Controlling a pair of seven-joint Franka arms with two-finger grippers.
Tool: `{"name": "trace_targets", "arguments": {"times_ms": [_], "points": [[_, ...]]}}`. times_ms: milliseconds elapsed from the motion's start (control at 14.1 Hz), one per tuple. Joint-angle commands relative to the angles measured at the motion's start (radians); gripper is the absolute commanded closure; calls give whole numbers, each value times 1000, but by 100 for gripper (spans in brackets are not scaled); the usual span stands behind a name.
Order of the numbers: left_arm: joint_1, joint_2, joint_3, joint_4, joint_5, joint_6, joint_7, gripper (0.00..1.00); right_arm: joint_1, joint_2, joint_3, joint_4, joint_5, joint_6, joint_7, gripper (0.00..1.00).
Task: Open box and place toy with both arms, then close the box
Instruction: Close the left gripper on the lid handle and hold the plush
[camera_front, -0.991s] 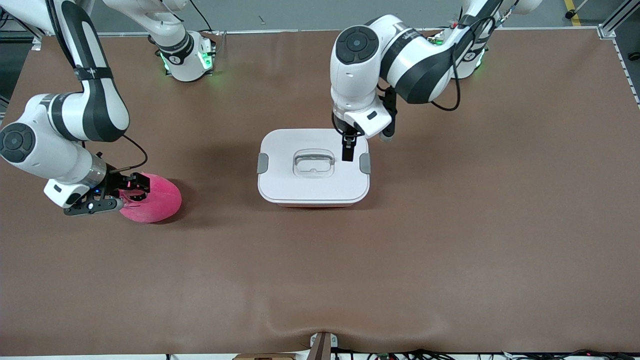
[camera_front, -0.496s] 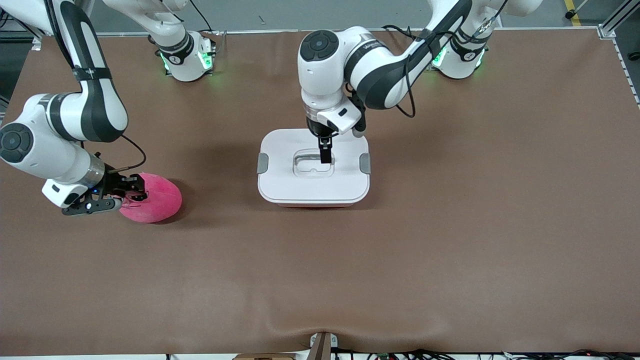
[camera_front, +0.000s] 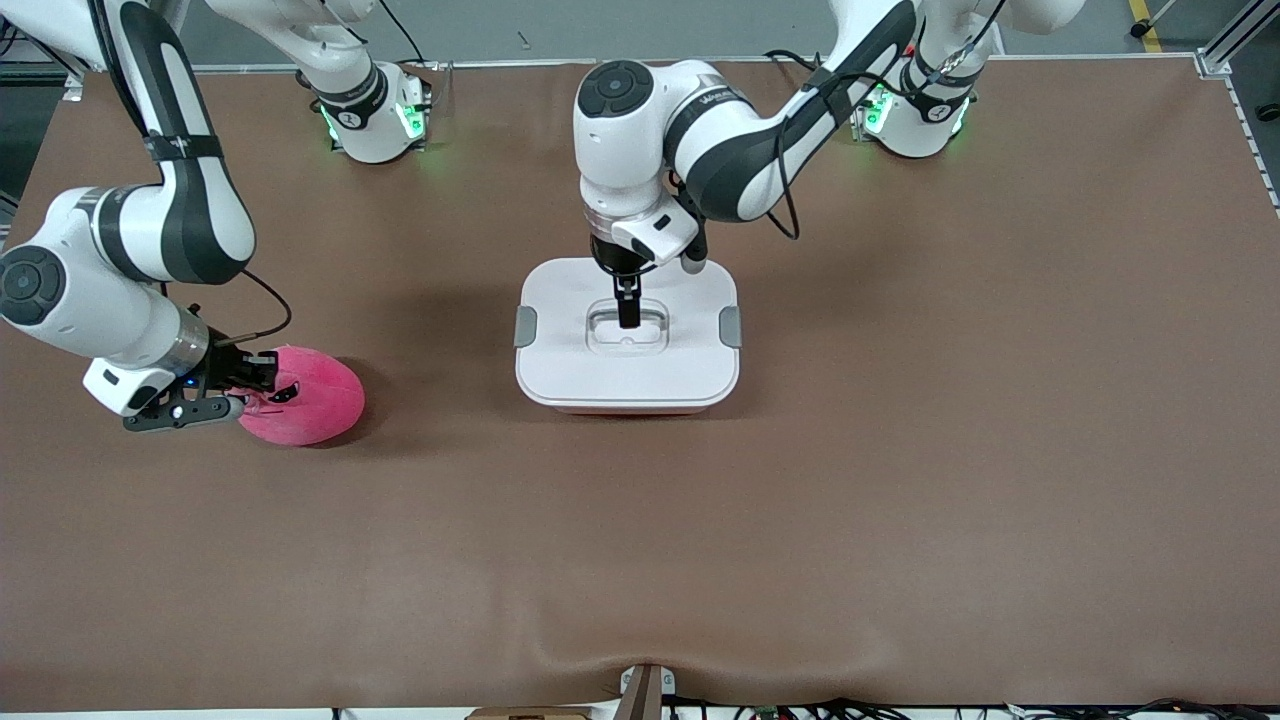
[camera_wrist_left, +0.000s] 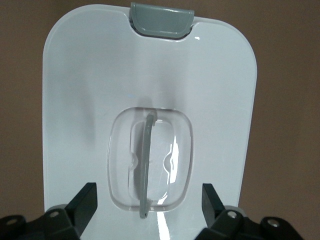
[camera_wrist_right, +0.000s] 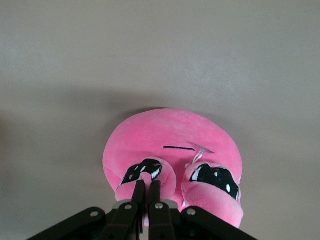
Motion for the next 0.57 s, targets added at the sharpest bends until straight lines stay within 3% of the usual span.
{"name": "trace_targets", "arguments": {"times_ms": [0,496], "points": [[-18,35,8,26,35,7,-40,10,1,-13,4,36,-6,-35,-13,100],[-17,80,10,30,60,9,-40,17,44,-14,8,213,-7,-279,-72,100]]}}
